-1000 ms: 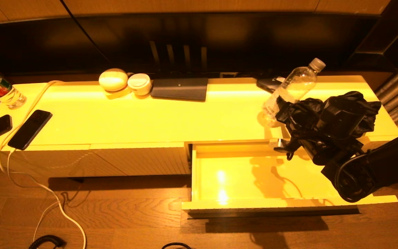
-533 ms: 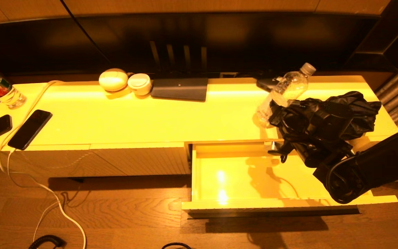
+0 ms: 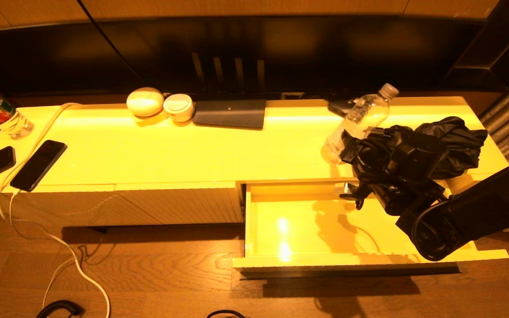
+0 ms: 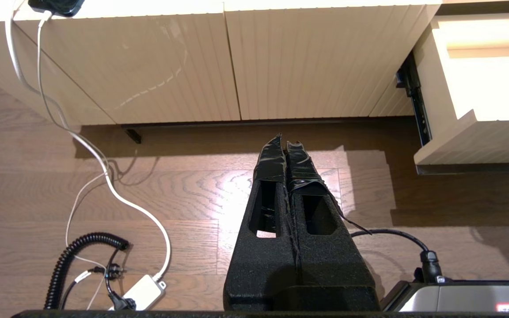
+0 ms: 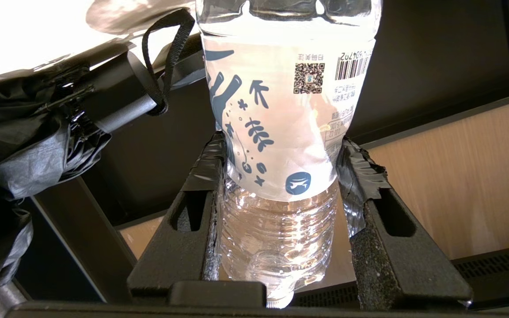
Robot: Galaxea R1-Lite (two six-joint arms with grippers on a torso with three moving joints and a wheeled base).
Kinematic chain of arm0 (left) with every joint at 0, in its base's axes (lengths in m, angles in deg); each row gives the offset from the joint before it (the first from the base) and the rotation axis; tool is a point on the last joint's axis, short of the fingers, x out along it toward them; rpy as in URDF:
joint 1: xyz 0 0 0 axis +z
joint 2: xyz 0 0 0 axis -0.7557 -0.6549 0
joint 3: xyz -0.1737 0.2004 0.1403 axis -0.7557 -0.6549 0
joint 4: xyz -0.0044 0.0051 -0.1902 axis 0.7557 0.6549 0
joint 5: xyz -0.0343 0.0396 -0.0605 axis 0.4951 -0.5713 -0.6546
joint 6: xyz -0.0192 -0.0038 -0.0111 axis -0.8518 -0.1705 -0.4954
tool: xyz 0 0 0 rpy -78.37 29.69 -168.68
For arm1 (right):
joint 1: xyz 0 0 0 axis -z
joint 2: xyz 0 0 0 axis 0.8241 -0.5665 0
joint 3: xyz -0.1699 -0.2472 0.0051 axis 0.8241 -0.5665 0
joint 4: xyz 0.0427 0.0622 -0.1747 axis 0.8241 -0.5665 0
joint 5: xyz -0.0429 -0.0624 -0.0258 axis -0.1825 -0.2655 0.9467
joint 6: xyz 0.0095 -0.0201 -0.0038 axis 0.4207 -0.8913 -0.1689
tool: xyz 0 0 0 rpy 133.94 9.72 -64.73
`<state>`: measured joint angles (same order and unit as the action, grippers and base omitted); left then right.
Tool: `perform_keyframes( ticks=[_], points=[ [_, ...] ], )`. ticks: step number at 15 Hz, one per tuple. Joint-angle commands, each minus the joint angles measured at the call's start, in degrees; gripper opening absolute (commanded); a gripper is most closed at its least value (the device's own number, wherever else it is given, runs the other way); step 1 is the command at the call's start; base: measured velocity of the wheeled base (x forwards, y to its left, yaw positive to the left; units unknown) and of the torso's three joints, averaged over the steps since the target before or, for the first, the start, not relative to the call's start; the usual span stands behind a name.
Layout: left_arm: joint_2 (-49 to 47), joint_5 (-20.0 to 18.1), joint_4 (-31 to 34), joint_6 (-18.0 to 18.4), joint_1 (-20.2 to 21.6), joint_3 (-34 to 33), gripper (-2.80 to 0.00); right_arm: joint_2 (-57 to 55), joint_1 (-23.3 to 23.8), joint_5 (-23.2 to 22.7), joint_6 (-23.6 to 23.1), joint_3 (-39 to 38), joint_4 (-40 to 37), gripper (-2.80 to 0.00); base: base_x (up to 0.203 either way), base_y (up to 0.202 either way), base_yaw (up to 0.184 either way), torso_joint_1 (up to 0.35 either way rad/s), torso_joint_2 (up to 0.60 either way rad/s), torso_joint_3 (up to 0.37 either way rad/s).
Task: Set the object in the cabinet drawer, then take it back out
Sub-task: Take the mineral water out of the drawer and put it on the table
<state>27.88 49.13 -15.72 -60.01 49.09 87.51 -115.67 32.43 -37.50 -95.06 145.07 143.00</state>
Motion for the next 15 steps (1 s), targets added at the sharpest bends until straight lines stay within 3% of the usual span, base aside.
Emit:
perform_keyframes(
  ticks=[1, 15],
  points=[
    [0.0, 0.0, 0.0, 0.0, 0.0, -0.1, -2.8, -0.1, -0.1, 0.4, -0.9, 0.5, 0.4, 0.0, 0.0, 0.0, 0.0, 0.0, 0.0, 0.0],
    [0.0, 0.0, 0.0, 0.0, 0.0, -0.1, -2.8, 3.5, -1.7, 3.2, -0.9, 0.3, 0.3, 0.0, 0.0, 0.0, 0.0, 0.0, 0.0, 0.0]
  ],
)
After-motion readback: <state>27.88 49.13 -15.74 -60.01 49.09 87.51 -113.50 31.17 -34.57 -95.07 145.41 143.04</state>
